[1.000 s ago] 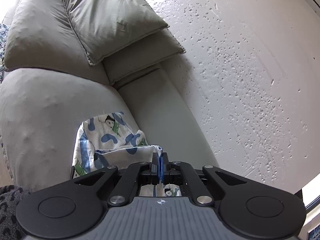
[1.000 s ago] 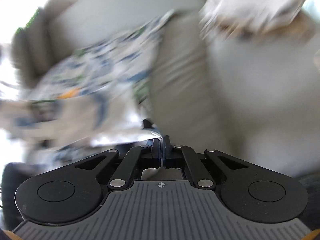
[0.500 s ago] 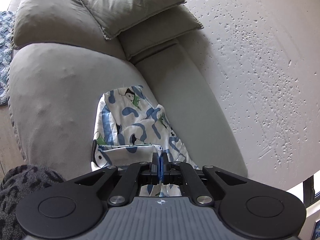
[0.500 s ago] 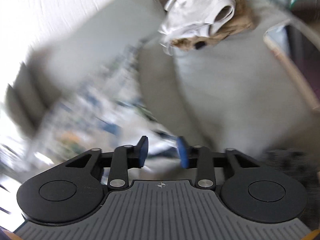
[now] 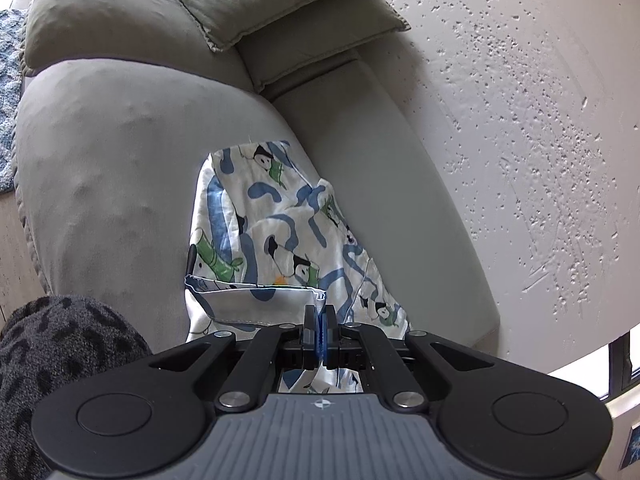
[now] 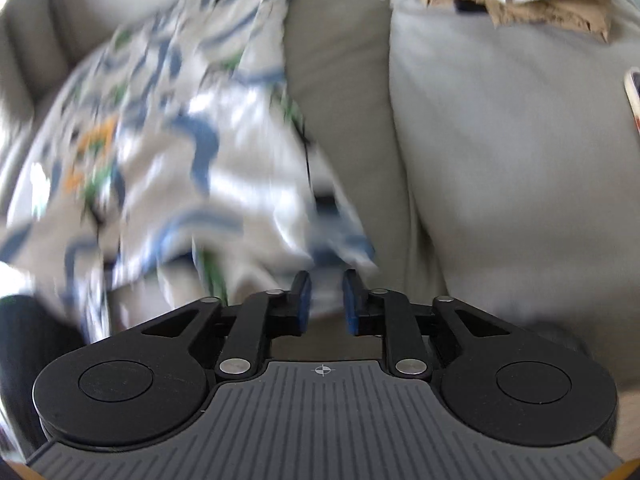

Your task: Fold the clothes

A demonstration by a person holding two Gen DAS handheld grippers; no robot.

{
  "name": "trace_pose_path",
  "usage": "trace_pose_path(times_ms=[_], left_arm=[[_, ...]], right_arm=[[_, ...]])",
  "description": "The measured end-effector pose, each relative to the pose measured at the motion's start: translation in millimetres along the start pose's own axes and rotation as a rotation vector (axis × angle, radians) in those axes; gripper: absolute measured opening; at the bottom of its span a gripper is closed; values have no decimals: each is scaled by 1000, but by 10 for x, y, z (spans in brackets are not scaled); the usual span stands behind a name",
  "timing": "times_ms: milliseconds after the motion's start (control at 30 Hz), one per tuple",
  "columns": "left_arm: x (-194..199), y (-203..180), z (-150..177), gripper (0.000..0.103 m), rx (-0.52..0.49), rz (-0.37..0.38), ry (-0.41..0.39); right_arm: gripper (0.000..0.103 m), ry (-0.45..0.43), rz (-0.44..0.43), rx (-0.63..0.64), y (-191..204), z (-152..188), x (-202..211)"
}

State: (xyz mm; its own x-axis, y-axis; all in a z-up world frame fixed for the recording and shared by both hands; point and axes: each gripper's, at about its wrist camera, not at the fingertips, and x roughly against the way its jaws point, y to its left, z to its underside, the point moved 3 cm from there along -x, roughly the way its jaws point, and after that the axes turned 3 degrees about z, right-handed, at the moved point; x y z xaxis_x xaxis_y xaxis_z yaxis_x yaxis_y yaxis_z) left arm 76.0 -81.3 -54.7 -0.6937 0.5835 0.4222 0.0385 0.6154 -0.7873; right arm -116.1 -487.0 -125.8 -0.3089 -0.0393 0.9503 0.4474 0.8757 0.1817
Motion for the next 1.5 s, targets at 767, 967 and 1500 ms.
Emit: trace_pose_path(times_ms=[767, 967, 1500], left_arm=[[-99, -72, 103, 0, -88, 28, 37], [-364, -65, 226, 0, -154, 26, 78], [-500, 57, 269, 0, -203, 14, 106]], right_arm=[[25, -258, -10, 50, 254, -922, -489], [1, -321, 198, -93, -38, -894, -447], [55, -314, -54, 3, 254, -1353, -558]])
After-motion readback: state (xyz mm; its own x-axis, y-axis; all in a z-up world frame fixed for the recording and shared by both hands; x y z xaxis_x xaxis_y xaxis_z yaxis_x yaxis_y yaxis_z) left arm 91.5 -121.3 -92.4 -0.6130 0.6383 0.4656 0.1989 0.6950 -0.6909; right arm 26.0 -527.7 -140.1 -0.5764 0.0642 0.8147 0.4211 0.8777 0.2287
